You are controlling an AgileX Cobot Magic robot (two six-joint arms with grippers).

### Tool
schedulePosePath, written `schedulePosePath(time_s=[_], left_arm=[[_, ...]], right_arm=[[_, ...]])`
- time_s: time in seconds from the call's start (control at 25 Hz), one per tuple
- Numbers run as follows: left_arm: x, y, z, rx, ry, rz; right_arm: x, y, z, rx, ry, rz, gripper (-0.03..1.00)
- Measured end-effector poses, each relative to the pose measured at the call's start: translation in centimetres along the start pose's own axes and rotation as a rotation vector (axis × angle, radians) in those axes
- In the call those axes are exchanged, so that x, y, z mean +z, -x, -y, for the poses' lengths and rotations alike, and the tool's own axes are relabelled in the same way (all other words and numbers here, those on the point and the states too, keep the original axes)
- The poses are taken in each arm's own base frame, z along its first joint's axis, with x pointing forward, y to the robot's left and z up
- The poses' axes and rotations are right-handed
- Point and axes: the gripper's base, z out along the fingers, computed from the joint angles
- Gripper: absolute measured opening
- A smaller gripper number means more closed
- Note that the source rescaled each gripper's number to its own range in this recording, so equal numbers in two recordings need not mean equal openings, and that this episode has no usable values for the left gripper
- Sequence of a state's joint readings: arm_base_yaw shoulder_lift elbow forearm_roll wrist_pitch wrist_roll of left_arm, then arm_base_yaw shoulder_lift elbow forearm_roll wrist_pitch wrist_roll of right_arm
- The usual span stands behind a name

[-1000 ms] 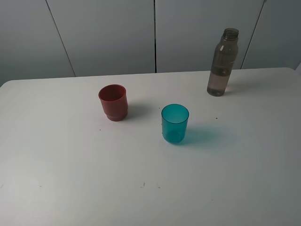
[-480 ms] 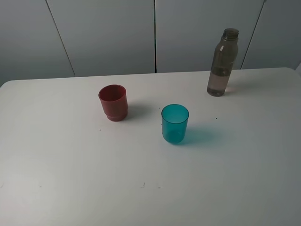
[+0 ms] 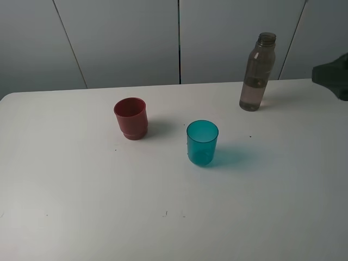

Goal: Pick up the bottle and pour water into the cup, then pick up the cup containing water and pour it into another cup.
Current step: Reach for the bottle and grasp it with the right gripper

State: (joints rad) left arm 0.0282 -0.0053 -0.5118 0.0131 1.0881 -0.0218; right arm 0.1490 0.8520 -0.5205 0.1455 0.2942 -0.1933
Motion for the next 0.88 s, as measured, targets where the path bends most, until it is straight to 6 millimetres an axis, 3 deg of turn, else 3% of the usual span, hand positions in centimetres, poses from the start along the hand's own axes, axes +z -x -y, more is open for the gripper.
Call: schedulePosePath(time_s=[0.24, 0.52, 0.88], left_arm=[[0.0, 0.0, 0.0, 0.0, 0.0, 0.0], [0.0, 0.0, 0.0, 0.0, 0.0, 0.0], [0.0, 0.0, 0.0, 0.0, 0.0, 0.0]], right_arm=[[5.7, -0.3, -0.8, -0.035, 0.004, 0.078, 1.0], [12.1, -3.2, -0.9, -0.082, -0.006, -0.001, 1.0], [17.6, -5.6, -0.2, -0.019, -0.09, 0.113, 1.0]])
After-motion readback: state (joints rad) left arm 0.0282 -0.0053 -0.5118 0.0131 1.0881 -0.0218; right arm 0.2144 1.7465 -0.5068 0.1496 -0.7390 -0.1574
